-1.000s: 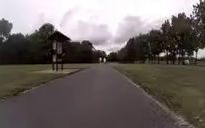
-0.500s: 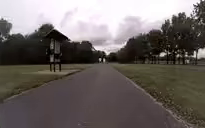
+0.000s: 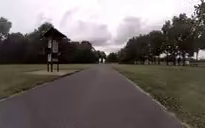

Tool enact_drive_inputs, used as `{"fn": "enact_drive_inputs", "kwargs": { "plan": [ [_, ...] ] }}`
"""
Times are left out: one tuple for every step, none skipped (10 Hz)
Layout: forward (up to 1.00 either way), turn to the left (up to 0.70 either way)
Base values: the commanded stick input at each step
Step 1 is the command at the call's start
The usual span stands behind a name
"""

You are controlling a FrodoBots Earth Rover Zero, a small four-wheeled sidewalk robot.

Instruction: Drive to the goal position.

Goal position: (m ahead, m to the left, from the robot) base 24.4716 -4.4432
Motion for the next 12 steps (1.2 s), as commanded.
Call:
{"fn": "enact_drive_inputs", "kwargs": {
  "plan": [
    [0.70, 0.00],
    [0.70, 0.00],
    [0.70, 0.00],
    [0.70, 0.00],
    [0.70, 0.00],
    [0.70, 0.00],
    [0.70, 0.00],
    [0.70, 0.00],
    [0.70, 0.00],
    [0.70, 0.00],
    [0.70, 0.00],
    [0.70, 0.00]
  ]
}}
